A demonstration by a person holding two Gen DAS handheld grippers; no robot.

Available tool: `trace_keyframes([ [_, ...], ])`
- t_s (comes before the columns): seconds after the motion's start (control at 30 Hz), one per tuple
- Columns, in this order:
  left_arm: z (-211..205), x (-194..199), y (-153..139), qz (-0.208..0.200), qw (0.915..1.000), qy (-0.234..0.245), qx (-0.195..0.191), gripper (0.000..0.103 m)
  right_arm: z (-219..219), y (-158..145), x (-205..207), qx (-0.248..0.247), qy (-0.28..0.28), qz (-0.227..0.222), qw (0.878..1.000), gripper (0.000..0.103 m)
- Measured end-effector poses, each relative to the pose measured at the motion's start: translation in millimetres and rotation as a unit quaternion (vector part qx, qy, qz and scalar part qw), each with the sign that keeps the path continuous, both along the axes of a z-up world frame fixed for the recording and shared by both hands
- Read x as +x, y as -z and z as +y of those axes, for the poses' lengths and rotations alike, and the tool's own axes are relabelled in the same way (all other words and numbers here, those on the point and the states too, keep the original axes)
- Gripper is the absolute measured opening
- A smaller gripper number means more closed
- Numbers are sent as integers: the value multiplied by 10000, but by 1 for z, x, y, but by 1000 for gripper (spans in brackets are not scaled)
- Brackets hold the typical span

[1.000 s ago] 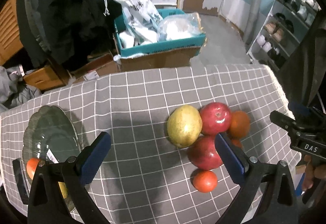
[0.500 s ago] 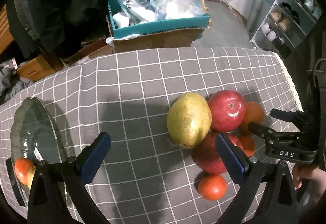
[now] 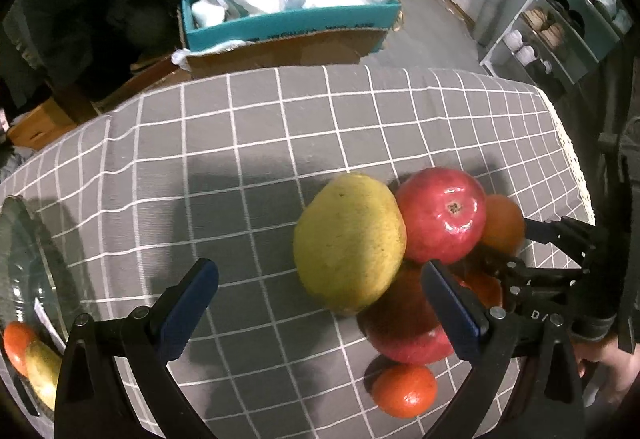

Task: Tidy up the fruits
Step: 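Grasp a green pear with the left tool while the right tool grasps an orange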

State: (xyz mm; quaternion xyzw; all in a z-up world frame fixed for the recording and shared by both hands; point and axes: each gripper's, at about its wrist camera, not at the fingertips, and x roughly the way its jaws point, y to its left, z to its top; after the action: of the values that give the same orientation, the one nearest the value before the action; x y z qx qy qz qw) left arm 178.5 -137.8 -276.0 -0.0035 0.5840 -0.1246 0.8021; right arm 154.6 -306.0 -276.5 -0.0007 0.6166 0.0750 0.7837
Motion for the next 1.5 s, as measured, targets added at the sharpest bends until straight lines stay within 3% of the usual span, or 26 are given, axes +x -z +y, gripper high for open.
trace_keyframes([
  [0.2,-5,6,14,217,9997,44,-45,102,4,-1,-2,-147,-2,-62,9999,63],
  [0.4,-5,12,26,345,9993,44,-125,101,-18,-10,-6,-182,456,-159,9987,63],
  [0.63,-9,16,34,430,9984,152,-345,80,-25,-17,-3,-200,587,-249,9978,63],
  [0.7,-14,15,31,382,9982,263,-390,67,-24,-18,-4,-200,589,-262,9977,63],
  [0.87,-22,10,26,225,9989,386,-101,67,-21,-20,-6,-207,555,-326,9977,63],
  [1.5,-12,-18,-19,-407,9984,381,-17,67,-6,-56,-15,-165,534,-950,9939,63],
])
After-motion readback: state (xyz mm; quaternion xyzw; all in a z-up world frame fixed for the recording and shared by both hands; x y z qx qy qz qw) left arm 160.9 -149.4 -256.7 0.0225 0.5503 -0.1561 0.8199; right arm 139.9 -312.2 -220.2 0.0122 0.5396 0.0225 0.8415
